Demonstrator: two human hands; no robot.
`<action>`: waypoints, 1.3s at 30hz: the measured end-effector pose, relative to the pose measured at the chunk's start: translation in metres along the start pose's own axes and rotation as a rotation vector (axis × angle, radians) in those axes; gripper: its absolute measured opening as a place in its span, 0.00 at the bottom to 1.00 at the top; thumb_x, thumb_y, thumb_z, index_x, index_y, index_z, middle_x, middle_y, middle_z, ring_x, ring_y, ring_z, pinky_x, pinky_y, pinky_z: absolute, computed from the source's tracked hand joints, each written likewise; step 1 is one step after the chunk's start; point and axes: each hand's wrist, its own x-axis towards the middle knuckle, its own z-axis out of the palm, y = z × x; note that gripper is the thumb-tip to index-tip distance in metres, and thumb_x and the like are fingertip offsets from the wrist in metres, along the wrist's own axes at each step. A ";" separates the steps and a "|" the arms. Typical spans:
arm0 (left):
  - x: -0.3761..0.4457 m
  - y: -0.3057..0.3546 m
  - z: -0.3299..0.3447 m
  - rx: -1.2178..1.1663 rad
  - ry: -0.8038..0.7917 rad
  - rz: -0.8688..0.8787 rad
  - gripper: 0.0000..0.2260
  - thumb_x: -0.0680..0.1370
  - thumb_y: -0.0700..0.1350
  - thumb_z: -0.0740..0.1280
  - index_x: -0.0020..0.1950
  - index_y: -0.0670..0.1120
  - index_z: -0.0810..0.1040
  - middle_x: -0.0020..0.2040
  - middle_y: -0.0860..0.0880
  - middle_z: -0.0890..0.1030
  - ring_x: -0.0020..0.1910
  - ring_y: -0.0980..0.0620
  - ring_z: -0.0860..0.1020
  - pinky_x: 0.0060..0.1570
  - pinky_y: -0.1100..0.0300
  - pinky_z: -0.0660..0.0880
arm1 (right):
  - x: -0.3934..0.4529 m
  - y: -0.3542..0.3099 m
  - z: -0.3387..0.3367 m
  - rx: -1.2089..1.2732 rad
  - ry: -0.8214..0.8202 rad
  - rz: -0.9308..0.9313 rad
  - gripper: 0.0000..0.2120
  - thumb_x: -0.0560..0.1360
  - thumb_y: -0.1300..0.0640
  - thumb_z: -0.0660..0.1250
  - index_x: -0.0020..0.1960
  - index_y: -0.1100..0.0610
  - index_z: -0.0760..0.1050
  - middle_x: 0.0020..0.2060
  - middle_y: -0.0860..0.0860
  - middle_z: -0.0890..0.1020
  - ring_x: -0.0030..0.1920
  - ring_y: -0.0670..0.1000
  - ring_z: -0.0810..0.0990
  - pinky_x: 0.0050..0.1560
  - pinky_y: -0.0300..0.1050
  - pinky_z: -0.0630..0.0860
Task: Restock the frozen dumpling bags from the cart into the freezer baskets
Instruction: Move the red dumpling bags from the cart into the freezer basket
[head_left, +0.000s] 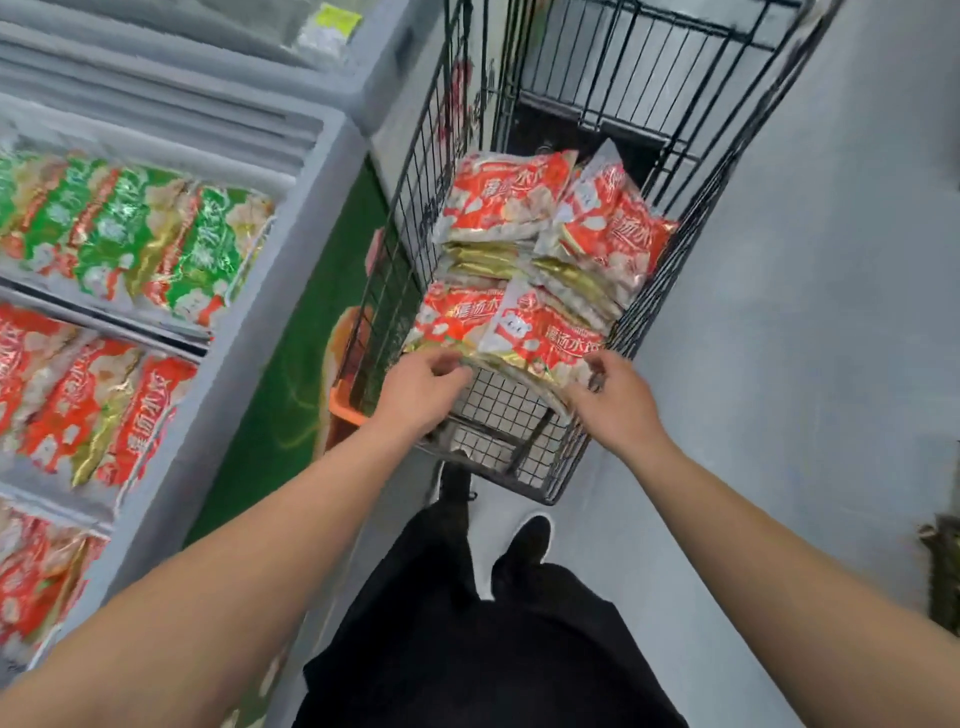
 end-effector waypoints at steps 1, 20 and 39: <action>0.012 0.002 0.004 0.003 -0.019 -0.005 0.17 0.78 0.48 0.69 0.66 0.46 0.80 0.61 0.51 0.81 0.60 0.53 0.78 0.60 0.63 0.69 | 0.009 0.001 0.001 0.015 0.009 0.006 0.23 0.74 0.52 0.70 0.66 0.58 0.73 0.61 0.55 0.78 0.58 0.56 0.77 0.52 0.43 0.70; 0.287 -0.025 0.109 0.255 -0.369 -0.175 0.10 0.79 0.47 0.67 0.55 0.42 0.80 0.47 0.49 0.78 0.46 0.49 0.75 0.44 0.60 0.68 | 0.176 0.032 0.088 0.118 -0.051 0.500 0.25 0.73 0.51 0.67 0.69 0.56 0.71 0.60 0.50 0.75 0.56 0.51 0.76 0.57 0.42 0.72; 0.311 -0.085 0.069 -0.063 -0.190 -0.622 0.08 0.75 0.37 0.64 0.53 0.44 0.79 0.50 0.48 0.81 0.54 0.45 0.80 0.57 0.50 0.79 | 0.245 0.052 0.114 0.921 0.046 1.066 0.07 0.79 0.55 0.67 0.53 0.59 0.79 0.46 0.55 0.87 0.43 0.53 0.87 0.44 0.53 0.83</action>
